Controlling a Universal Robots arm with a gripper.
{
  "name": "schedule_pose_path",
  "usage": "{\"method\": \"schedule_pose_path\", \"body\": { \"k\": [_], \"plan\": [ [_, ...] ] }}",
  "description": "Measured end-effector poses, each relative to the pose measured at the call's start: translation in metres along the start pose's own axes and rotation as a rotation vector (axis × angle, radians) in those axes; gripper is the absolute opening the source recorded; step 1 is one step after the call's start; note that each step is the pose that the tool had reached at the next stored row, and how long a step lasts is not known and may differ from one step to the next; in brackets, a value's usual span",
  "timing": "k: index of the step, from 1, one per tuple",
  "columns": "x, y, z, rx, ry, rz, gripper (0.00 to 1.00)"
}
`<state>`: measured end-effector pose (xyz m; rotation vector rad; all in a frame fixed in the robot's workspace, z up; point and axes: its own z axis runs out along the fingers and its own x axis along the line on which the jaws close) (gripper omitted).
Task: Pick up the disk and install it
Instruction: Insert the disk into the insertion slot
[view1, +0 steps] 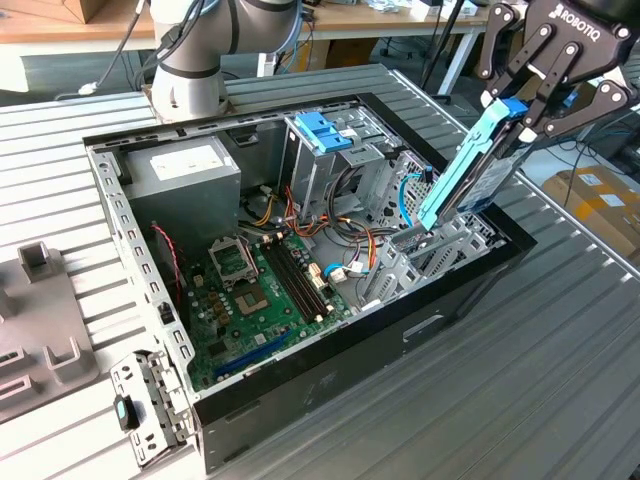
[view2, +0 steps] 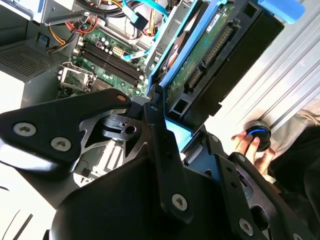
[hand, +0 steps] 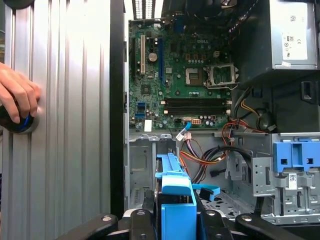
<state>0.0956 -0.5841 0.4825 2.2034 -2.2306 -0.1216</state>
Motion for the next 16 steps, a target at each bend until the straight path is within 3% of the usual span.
{"method": "schedule_pose_path", "body": {
  "k": [7, 13, 16],
  "plan": [
    [0.0001, 0.0014, 0.0011, -0.0003, -0.0005, -0.005, 0.37],
    [0.0001, 0.0014, 0.0012, -0.0033, 0.003, -0.065, 0.37],
    [0.0002, 0.0031, 0.0019, -0.0034, 0.003, -0.066, 0.37]
  ]
}}
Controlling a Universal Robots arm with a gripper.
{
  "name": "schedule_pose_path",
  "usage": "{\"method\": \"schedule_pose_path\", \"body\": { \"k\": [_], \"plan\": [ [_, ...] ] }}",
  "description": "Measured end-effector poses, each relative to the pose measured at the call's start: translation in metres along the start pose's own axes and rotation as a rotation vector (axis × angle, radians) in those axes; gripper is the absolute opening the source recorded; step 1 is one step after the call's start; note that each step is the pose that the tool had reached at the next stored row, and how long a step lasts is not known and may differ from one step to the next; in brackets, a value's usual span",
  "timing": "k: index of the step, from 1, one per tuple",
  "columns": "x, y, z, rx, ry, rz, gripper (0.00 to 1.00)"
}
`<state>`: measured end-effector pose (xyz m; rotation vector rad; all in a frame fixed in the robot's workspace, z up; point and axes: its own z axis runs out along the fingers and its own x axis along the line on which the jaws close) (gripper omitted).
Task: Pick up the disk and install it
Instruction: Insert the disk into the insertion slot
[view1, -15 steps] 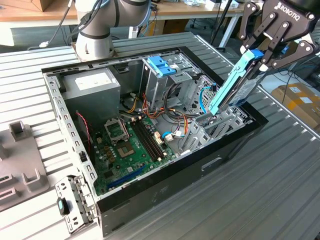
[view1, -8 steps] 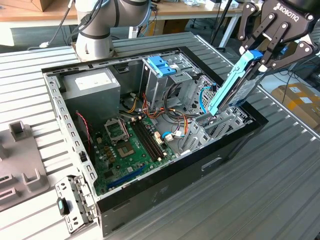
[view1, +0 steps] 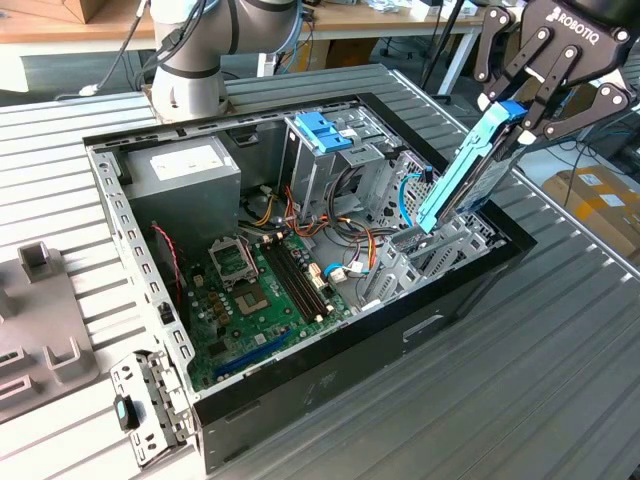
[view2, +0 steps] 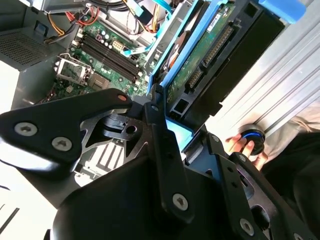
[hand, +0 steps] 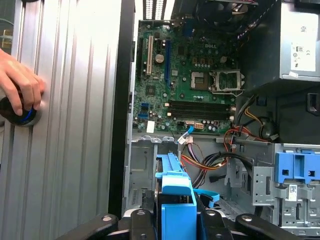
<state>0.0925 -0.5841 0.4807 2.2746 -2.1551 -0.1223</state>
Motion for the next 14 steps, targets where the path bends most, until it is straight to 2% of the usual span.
{"method": "schedule_pose_path", "body": {
  "k": [14],
  "plan": [
    [0.0002, 0.0023, 0.0059, 0.0, 0.0, 0.0, 0.37]
  ]
}}
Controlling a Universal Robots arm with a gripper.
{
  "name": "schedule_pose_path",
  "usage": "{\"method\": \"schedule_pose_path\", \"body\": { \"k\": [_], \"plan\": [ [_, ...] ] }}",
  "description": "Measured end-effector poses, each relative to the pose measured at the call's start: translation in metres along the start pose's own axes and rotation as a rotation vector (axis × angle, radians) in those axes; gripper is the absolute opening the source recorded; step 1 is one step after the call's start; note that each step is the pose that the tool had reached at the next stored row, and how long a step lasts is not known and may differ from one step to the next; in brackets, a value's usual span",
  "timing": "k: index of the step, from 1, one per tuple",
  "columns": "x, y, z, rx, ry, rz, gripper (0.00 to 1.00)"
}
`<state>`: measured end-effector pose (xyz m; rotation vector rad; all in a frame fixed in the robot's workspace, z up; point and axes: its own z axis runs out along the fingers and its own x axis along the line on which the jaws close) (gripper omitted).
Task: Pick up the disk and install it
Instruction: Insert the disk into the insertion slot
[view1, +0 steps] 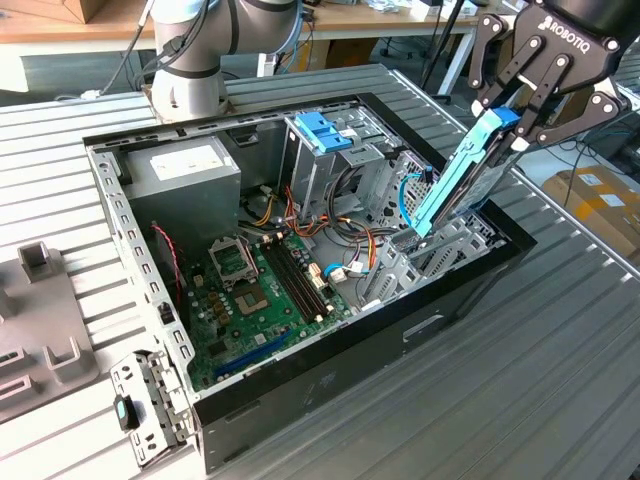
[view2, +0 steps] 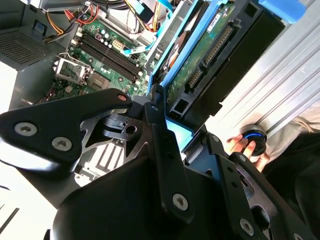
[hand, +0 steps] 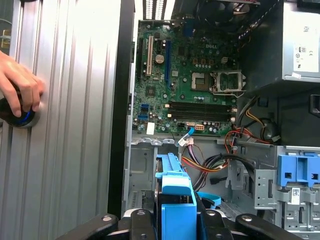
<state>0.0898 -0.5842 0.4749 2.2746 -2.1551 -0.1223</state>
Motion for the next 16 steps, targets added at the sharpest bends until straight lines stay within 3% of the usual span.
{"method": "schedule_pose_path", "body": {
  "k": [16],
  "plan": [
    [0.0001, 0.0012, 0.0033, 0.0, -0.0001, 0.0, 0.37]
  ]
}}
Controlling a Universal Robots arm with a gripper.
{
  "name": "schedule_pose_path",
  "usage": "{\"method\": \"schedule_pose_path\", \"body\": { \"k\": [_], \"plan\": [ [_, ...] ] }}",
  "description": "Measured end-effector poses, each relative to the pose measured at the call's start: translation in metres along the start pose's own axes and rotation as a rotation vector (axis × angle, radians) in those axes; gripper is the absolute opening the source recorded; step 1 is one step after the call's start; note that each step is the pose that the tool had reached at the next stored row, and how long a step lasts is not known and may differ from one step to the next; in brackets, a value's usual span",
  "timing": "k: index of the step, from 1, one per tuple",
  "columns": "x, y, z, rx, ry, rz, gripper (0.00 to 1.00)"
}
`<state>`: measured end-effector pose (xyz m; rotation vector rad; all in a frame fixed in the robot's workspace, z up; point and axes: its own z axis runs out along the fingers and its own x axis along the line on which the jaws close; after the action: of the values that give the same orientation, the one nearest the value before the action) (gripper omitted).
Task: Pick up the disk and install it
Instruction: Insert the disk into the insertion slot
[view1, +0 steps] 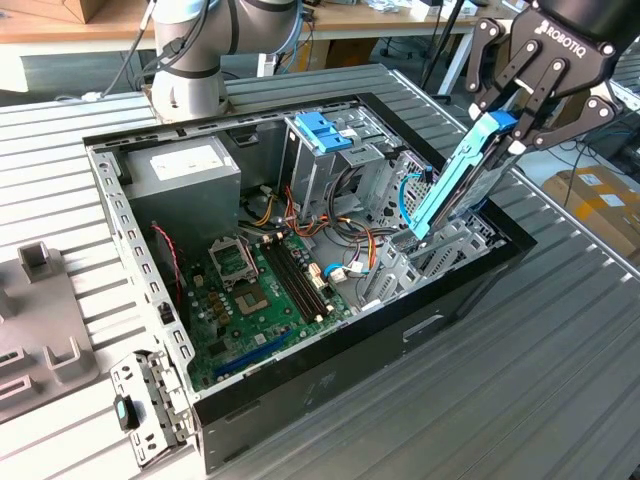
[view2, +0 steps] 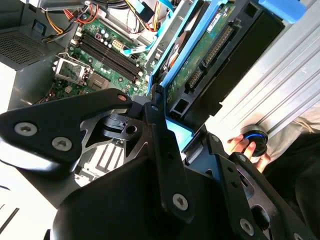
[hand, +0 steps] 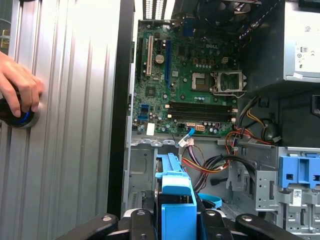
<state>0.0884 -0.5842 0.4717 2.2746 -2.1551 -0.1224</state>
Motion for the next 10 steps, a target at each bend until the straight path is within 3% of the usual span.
{"method": "schedule_pose_path", "body": {
  "k": [10],
  "plan": [
    [0.0, 0.0009, 0.0017, 0.0, 0.0001, 0.0, 0.37]
  ]
}}
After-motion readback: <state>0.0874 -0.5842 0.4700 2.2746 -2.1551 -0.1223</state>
